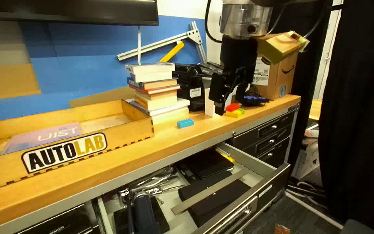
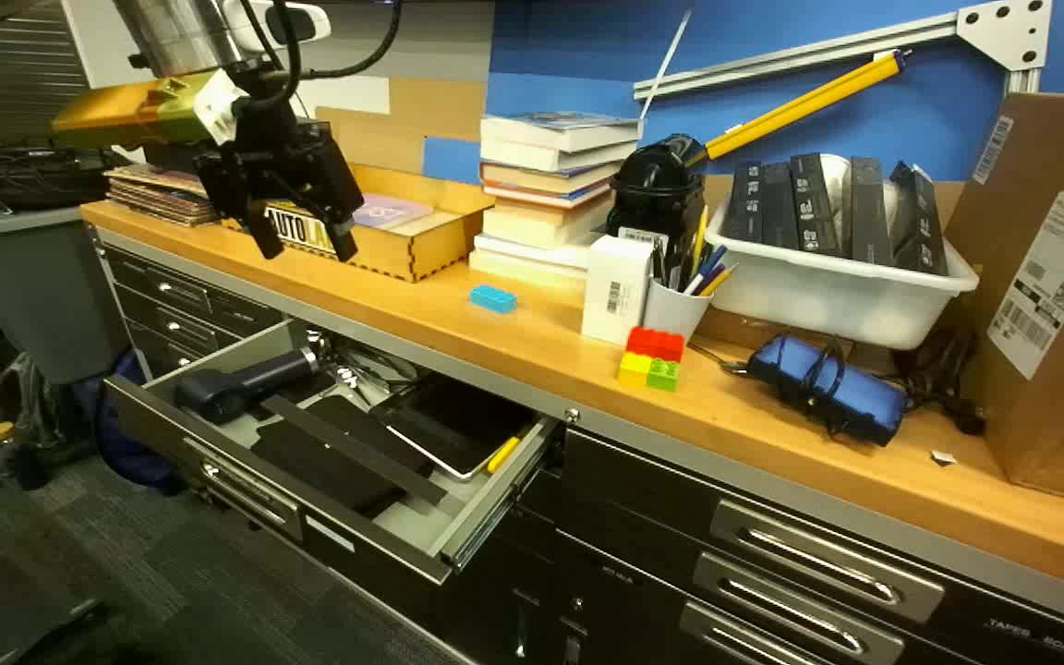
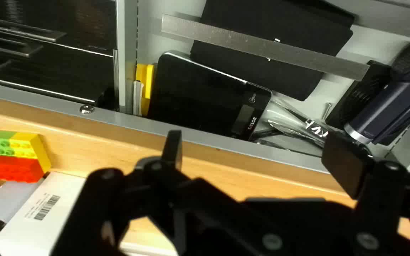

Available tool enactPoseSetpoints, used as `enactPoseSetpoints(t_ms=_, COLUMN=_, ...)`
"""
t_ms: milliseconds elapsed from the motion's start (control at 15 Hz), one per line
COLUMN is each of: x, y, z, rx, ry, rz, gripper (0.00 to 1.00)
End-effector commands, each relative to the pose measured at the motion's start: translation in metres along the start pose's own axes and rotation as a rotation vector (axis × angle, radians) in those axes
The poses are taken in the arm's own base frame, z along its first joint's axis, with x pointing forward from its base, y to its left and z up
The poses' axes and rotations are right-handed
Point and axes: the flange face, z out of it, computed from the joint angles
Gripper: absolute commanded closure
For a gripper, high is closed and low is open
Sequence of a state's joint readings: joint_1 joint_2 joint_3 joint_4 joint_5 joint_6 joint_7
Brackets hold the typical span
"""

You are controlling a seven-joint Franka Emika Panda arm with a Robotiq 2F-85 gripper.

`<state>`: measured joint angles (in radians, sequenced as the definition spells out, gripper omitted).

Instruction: Put the blue block in the drawer and close it

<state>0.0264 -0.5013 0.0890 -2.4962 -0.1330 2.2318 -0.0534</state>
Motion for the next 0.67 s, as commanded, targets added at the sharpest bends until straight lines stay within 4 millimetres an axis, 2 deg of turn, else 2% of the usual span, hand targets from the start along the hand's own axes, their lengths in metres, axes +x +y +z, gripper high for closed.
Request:
enactPoseSetpoints(t_ms=0, x=0.002, y=0.001, z=-0.004, rx=-0.001, ry=0.006, rz=0.001, gripper=0.0)
enactPoseSetpoints(t_ms=400, x=0.004, y=0.001, z=-0.009, rx=-0.003, ry=0.02, rz=0.002, gripper=0.0)
enactPoseSetpoints(t_ms=600, x=0.036, y=0.001, z=-0.017, rx=0.045, ry=0.04, rz=-0.164, gripper=0.0)
